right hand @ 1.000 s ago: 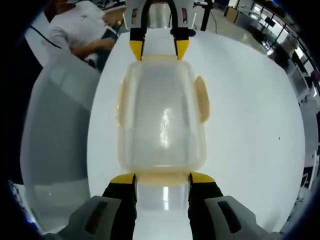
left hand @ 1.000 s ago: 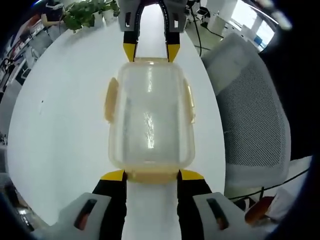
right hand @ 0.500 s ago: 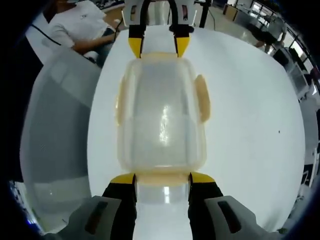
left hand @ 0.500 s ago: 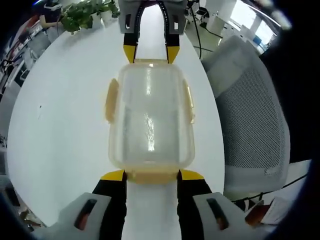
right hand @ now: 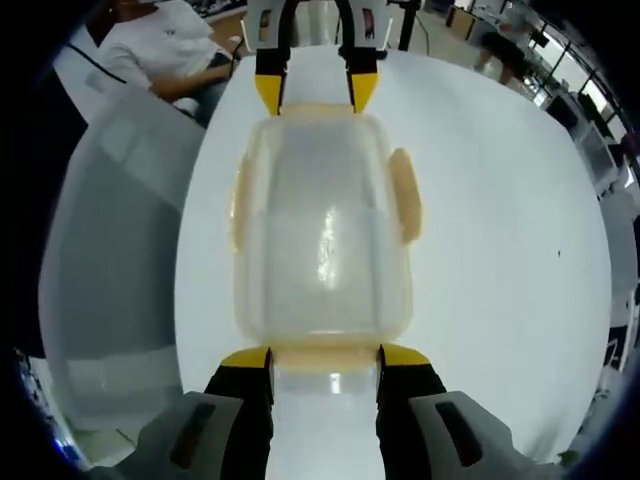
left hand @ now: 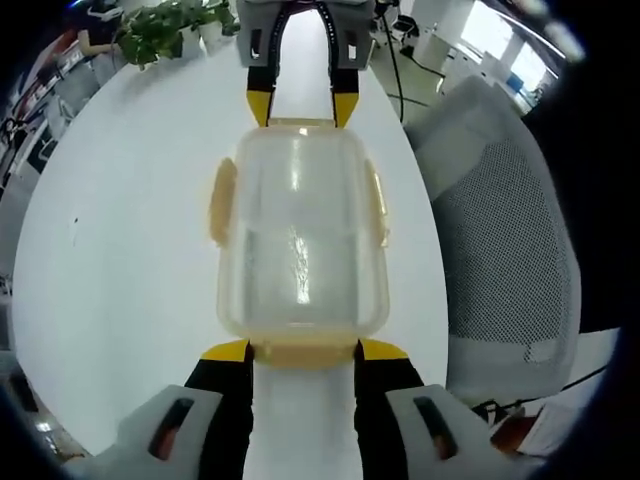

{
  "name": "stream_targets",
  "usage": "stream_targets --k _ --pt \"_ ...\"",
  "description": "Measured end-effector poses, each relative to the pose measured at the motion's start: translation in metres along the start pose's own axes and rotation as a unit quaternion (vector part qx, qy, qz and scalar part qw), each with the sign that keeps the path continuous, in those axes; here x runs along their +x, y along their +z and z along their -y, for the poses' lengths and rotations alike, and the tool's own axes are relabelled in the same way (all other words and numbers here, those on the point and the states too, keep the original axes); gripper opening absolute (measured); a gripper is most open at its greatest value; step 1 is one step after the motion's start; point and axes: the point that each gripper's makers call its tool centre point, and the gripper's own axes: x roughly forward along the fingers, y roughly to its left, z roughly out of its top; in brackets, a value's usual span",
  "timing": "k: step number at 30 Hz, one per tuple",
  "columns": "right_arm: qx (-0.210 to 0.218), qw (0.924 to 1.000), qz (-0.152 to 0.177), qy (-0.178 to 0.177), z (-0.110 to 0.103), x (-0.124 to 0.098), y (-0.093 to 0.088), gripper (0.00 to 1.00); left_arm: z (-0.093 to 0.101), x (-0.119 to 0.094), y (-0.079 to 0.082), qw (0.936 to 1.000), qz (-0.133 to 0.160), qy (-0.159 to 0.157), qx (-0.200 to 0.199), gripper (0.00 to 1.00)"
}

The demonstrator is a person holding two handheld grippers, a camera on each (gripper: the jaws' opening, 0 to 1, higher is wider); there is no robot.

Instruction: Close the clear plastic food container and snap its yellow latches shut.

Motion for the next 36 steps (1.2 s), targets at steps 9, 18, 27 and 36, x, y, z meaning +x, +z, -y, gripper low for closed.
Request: stream_targets --k 9,18,27,36 --pt "0.003 1.0000 -0.002 0.002 0.000 0.000 -0.010 0.38 0.000 0.002 0.009 1.0000 0.003 -0.002 0.000 0.38" --pt "0.001 1.0000 -0.005 -0.001 0.002 -0.002 -0.019 0.38 -0.001 0.006 0.017 1.0000 0.003 -0.003 -0.002 0.38" --pt "0.003 1.0000 -0.008 0.001 0.000 -0.004 -0.030 0.38 0.000 0.011 0.027 1.0000 0.005 -0.005 -0.002 0.38" --pt "0.003 0.9999 -0.012 0.002 0.000 -0.007 -0.040 0.38 0.001 0.014 0.037 1.0000 0.005 -0.008 -0.003 0.38"
